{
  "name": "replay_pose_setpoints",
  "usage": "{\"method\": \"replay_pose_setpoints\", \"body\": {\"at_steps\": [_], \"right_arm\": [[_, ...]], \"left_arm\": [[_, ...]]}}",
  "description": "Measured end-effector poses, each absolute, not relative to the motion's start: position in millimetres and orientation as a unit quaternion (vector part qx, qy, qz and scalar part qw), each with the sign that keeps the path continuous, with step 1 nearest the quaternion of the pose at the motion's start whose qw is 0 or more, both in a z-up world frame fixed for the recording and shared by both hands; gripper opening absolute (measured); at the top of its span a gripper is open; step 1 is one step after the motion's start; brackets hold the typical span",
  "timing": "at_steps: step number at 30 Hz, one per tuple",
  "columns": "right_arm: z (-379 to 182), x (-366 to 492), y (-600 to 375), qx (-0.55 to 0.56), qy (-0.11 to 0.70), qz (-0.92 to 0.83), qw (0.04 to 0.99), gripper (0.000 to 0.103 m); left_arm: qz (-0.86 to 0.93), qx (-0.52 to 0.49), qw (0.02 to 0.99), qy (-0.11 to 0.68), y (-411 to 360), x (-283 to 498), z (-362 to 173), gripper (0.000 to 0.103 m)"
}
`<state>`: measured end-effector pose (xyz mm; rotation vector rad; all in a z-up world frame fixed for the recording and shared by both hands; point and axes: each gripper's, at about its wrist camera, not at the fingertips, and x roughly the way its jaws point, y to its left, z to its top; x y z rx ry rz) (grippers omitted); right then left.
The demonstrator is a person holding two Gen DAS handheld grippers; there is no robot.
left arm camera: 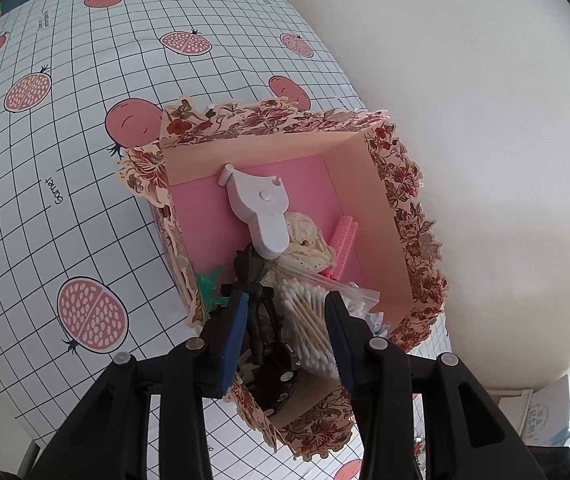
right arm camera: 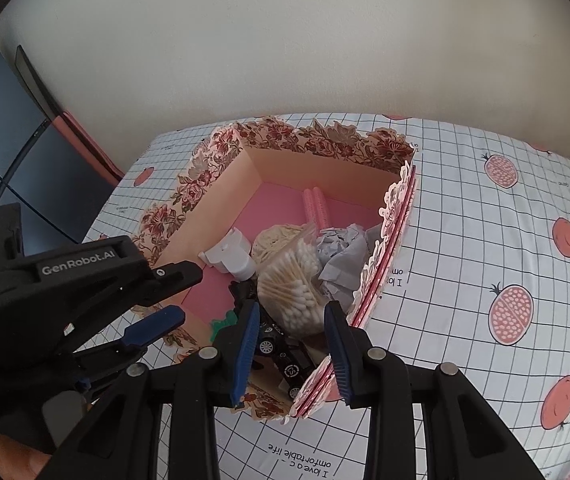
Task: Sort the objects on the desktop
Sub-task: 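Lower both tools into the box and open them to release the toys, then withdraw both open tools up and away from the gift box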
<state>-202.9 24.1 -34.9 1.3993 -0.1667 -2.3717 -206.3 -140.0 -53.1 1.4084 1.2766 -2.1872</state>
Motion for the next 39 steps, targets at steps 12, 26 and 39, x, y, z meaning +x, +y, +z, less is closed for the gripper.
{"method": "replay_pose_setpoints", "body": {"at_steps": [12, 26, 39], "right_arm": [[-21, -202, 46, 0.483, -0.081, -0.851, 0.188, 0.037], [-7, -201, 91, 0.469, -0.107, -0.86, 0.167, 0.042], [3, -199, 125, 0.459, -0.113, -0.869, 0.15, 0.059]], "left_arm": [[-0.763, 0.477, 0.128, 0.418, -132, -205, -41, 0.05], [-0.782, 0.483, 0.114, 0.377, -102, -210, -27, 0.069], [-0.799, 0.479, 0.113, 0.346, -77, -209, -16, 0.079]]}}
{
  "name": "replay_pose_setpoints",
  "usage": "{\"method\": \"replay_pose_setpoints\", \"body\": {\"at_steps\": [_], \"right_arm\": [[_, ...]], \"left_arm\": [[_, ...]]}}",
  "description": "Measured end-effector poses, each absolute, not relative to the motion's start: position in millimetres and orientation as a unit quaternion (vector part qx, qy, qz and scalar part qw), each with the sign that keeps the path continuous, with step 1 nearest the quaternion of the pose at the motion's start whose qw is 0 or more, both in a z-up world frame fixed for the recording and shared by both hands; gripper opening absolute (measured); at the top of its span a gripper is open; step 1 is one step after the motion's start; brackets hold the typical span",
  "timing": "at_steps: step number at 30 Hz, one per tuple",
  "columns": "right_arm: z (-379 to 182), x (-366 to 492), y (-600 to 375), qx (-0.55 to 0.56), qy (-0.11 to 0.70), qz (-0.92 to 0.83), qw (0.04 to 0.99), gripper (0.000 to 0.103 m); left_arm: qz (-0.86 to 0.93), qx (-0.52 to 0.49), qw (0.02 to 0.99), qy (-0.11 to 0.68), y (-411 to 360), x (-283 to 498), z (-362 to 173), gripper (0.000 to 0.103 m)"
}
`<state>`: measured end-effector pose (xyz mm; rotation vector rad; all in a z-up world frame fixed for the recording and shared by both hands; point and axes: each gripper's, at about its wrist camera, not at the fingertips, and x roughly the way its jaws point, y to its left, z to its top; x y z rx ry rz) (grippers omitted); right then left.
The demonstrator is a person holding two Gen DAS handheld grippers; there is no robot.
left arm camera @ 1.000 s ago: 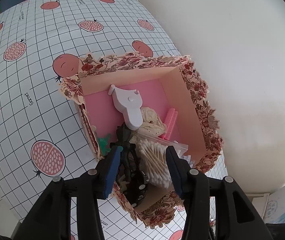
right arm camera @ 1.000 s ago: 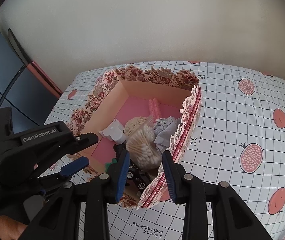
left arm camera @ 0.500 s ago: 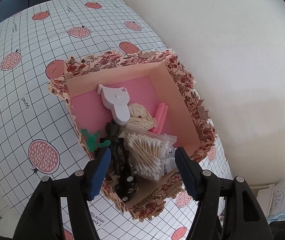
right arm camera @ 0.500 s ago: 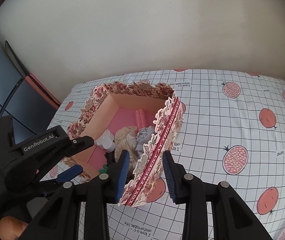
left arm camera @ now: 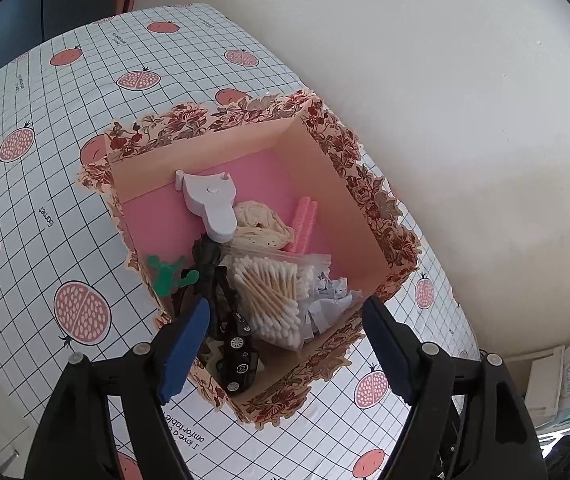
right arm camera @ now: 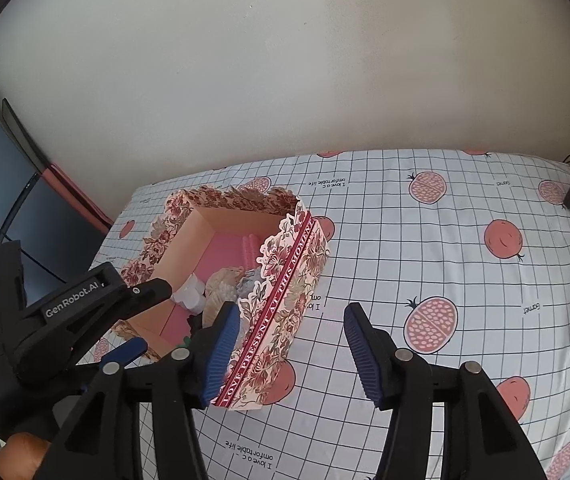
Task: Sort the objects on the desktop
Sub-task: 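Withdraw both open tools up and away from the gift box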
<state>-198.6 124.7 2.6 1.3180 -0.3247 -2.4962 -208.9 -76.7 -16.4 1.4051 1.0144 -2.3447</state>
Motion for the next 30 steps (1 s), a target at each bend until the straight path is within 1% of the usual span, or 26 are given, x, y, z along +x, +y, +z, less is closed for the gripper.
{"method": "replay_pose_setpoints", "body": {"at_steps": [6, 13, 20, 21, 22, 23, 28, 30], "right_arm": [[6, -197, 137, 0.453, -0.11, -0.873, 0.14, 0.067], [7, -197, 149, 0.456, -0.099, -0.875, 0.132, 0.07], [8, -196, 161, 0.454, -0.096, -0.877, 0.125, 0.077], [8, -196, 162, 0.454, -0.094, -0.877, 0.123, 0.078], [8, -196, 163, 0.453, -0.091, -0.878, 0.121, 0.078], [9, -195, 164, 0.452, -0.089, -0.879, 0.12, 0.079], [10, -195, 170, 0.451, -0.09, -0.88, 0.118, 0.082], [10, -195, 171, 0.451, -0.09, -0.88, 0.118, 0.087]], "left_arm": [[-0.809, 0.475, 0.115, 0.328, -66, -208, -11, 0.081], [-0.812, 0.479, 0.104, 0.316, -52, -210, -8, 0.081], [-0.817, 0.477, 0.103, 0.307, -42, -208, -5, 0.081], [-0.818, 0.476, 0.105, 0.305, -41, -207, -4, 0.082], [-0.818, 0.476, 0.107, 0.303, -40, -207, -4, 0.088], [-0.819, 0.475, 0.108, 0.302, -39, -207, -3, 0.092], [-0.826, 0.47, 0.107, 0.293, -34, -206, 1, 0.093], [-0.827, 0.47, 0.107, 0.289, -31, -206, 2, 0.095]]}}
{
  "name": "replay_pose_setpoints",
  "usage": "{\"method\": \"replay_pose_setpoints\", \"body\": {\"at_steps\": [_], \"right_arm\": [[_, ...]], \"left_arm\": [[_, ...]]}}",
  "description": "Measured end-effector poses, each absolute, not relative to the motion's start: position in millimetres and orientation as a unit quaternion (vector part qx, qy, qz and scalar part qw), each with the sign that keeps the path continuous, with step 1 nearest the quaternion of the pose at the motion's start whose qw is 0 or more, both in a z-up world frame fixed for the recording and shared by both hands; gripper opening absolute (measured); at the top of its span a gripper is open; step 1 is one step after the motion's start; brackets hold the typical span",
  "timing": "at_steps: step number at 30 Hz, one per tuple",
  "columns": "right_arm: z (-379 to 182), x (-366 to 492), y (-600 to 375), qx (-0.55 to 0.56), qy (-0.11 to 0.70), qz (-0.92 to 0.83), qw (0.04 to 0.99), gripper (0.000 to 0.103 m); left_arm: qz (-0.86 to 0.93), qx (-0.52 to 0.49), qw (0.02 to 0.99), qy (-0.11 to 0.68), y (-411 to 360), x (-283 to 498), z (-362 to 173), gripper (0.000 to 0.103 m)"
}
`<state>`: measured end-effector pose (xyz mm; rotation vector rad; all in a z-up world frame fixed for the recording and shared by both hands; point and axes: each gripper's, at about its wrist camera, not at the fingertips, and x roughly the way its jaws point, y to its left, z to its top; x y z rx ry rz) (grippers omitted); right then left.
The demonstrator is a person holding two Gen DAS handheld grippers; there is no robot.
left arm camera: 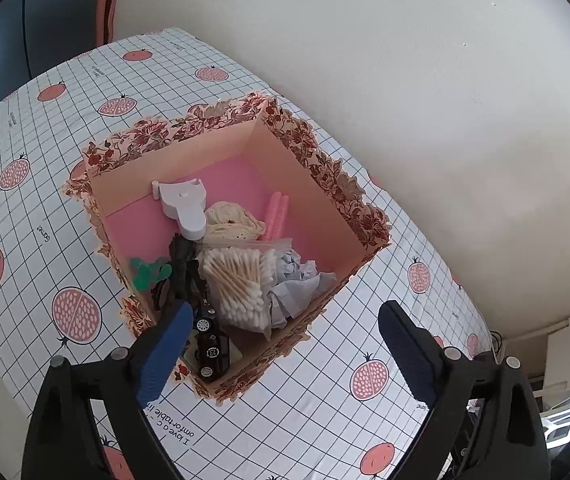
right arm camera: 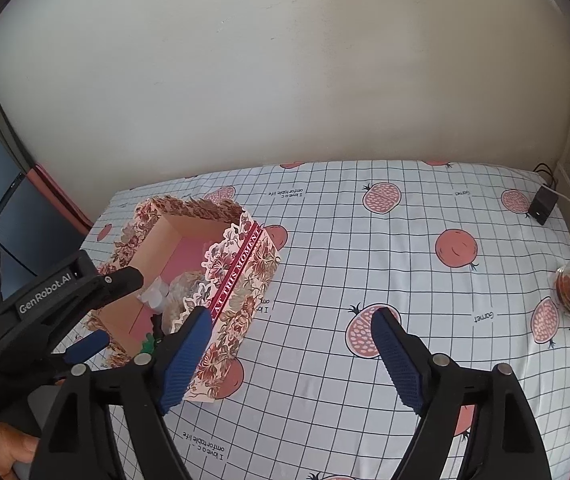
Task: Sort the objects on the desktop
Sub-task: 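Withdraw both open tools up and away from the gift box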
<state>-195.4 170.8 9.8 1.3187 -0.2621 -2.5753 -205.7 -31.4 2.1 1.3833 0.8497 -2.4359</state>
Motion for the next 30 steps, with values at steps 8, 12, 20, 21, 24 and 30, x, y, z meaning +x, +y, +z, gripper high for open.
{"method": "replay_pose_setpoints", "body": {"at_steps": [8, 12, 20, 21, 24, 30], "right_arm": [[11, -193, 176, 0.444, -0.085, -0.884, 0.118, 0.1], [13, -193, 182, 0.442, -0.084, -0.886, 0.116, 0.103], [16, -190, 195, 0.438, -0.073, -0.89, 0.105, 0.103], [17, -189, 197, 0.437, -0.073, -0.891, 0.103, 0.103], [19, -187, 204, 0.433, -0.069, -0.894, 0.096, 0.103], [24, -178, 218, 0.425, -0.052, -0.901, 0.071, 0.103]], "left_arm": [[-0.836, 0.463, 0.11, 0.274, -23, -205, 7, 0.101], [-0.84, 0.46, 0.111, 0.265, -18, -204, 9, 0.102], [-0.846, 0.463, 0.105, 0.243, -5, -203, 13, 0.103], [-0.847, 0.465, 0.105, 0.237, -2, -203, 13, 0.103], [-0.849, 0.472, 0.101, 0.216, 7, -202, 14, 0.103], [-0.851, 0.483, 0.09, 0.188, 22, -194, 15, 0.103]]}}
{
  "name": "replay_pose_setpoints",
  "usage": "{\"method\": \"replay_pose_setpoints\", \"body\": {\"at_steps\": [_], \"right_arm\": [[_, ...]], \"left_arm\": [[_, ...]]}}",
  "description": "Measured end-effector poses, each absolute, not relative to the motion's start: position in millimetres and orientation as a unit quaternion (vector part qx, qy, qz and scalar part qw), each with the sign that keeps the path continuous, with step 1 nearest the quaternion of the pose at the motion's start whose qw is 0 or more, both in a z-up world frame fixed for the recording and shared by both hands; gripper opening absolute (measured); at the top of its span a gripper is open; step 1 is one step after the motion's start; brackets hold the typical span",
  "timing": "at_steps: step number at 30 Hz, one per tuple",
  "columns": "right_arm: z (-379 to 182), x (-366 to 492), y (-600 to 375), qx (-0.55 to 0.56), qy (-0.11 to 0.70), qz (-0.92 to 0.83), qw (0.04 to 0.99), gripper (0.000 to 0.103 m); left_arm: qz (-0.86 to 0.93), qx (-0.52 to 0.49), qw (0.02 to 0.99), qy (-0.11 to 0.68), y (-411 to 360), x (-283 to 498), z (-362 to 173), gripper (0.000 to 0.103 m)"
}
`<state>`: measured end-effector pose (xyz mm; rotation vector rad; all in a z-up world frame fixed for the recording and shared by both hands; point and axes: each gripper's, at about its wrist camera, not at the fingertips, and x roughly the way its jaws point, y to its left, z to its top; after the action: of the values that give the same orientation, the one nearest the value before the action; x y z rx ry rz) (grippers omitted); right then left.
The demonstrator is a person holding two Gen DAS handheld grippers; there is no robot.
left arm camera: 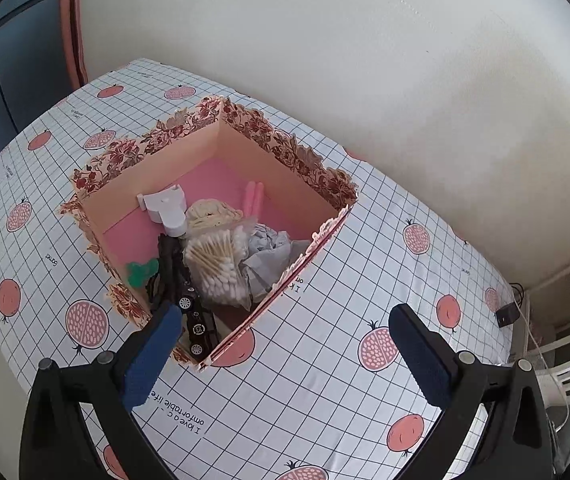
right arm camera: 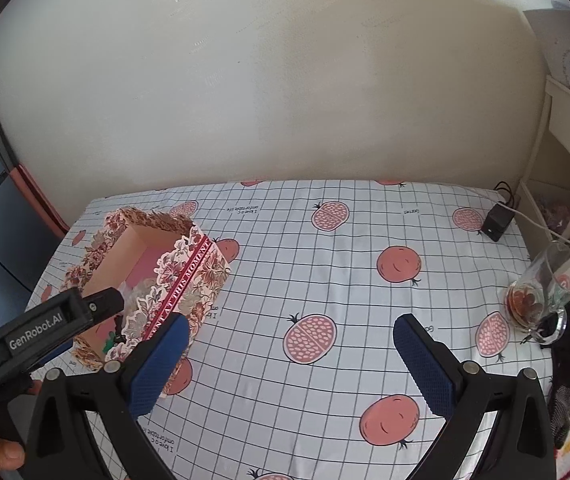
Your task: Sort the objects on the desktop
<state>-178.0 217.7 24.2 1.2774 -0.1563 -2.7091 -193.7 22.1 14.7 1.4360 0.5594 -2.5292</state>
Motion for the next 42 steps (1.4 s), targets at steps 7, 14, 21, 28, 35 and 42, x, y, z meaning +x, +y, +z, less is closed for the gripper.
{"method": "replay_pose_setpoints", "body": {"at_steps": [7, 14, 21, 28, 35, 42], "right_arm": [[36, -161, 234, 0.411, -0.041, -0.909, 0.05, 0.103], [46, -150, 235, 0.403, -0.028, -0.914, 0.04, 0.103], [54, -140, 232, 0.406, -0.036, -0.913, 0.032, 0.103], [55, -135, 223, 0.421, -0.038, -0.906, 0.031, 0.103], [51, -134, 202, 0.431, -0.009, -0.901, 0.044, 0.103], [48, -136, 190, 0.434, 0.007, -0.9, 0.05, 0.103]], "left_arm": [[-0.853, 0.484, 0.088, 0.174, 25, -178, 21, 0.103], [-0.854, 0.493, 0.087, 0.144, 33, -165, 27, 0.103], [-0.861, 0.487, 0.076, 0.125, 36, -152, 36, 0.103], [-0.87, 0.477, 0.064, 0.111, 33, -139, 44, 0.103], [-0.872, 0.478, 0.077, 0.08, 31, -130, 47, 0.103], [-0.871, 0.478, 0.082, 0.079, 22, -131, 47, 0.103]]}}
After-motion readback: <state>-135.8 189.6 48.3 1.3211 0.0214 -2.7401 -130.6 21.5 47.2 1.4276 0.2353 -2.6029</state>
